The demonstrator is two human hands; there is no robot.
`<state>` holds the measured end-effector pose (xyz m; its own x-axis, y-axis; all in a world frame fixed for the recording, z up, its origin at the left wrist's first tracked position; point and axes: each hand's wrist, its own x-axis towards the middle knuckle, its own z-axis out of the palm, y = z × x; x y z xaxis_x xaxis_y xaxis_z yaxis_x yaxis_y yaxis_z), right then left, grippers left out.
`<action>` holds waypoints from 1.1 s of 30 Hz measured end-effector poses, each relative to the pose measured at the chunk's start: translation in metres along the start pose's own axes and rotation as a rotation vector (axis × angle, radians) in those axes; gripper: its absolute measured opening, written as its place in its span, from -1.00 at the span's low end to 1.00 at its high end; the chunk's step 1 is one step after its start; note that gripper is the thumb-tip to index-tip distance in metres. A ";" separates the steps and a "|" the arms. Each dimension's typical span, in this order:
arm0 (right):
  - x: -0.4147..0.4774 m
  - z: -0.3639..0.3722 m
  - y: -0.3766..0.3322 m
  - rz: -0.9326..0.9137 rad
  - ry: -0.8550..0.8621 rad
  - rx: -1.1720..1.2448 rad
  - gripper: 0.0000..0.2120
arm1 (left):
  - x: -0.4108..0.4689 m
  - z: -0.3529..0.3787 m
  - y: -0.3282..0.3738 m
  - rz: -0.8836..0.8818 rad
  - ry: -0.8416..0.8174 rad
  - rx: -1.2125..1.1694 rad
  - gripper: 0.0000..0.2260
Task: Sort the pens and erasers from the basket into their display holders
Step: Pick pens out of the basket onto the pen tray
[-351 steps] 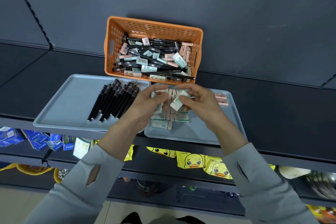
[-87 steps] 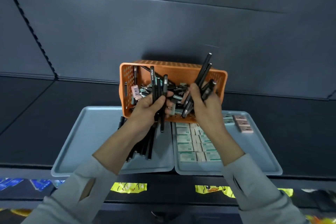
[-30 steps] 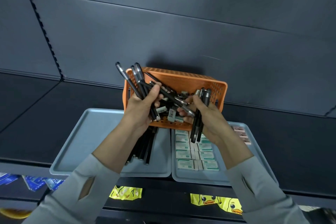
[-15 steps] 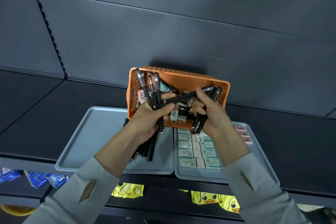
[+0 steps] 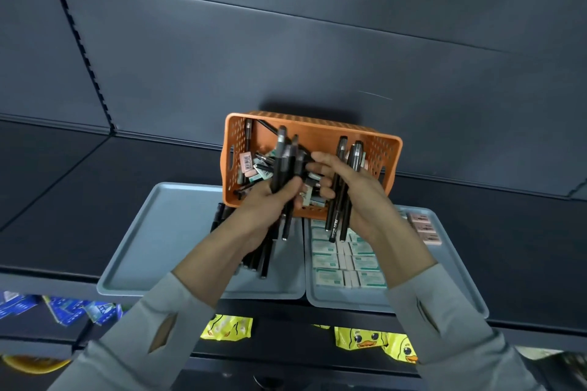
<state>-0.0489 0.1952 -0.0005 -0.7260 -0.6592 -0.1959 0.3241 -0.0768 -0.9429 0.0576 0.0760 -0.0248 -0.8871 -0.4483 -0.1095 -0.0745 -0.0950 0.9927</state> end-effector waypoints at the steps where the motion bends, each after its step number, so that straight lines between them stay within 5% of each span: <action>1: 0.000 -0.001 0.001 -0.014 0.018 0.033 -0.53 | 0.002 -0.001 -0.001 -0.043 0.036 -0.089 -0.78; 7: -0.002 0.002 0.014 -0.029 -0.004 -0.105 -0.68 | 0.000 0.017 -0.009 0.062 -0.099 0.002 -0.95; 11: -0.004 0.005 0.012 -0.015 0.082 -0.418 -0.45 | 0.003 0.017 -0.010 0.061 -0.045 -0.040 -0.92; 14: -0.008 -0.002 0.005 -0.093 0.126 -0.575 -0.61 | 0.003 0.011 -0.008 0.041 -0.052 -0.052 -0.97; 18: -0.009 -0.008 0.001 -0.146 0.087 -0.581 -0.55 | 0.004 0.006 -0.009 -0.006 -0.104 -0.002 -0.88; 24: -0.005 -0.011 0.006 -0.537 0.184 -0.733 -0.85 | 0.008 0.008 -0.008 -0.056 0.140 -0.152 -0.88; 28: -0.011 -0.014 0.014 -0.764 -0.031 -0.974 -0.80 | 0.007 0.009 -0.003 -0.144 0.113 -0.321 -0.80; 33: -0.006 -0.022 0.019 -0.760 -0.210 -1.089 -0.74 | 0.008 0.004 -0.001 -0.206 0.051 -0.572 -0.83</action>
<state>-0.0516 0.2145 -0.0228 -0.3714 -0.8283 0.4196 -0.8294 0.0928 -0.5510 0.0488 0.0765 -0.0268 -0.8566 -0.4108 -0.3123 0.0268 -0.6399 0.7680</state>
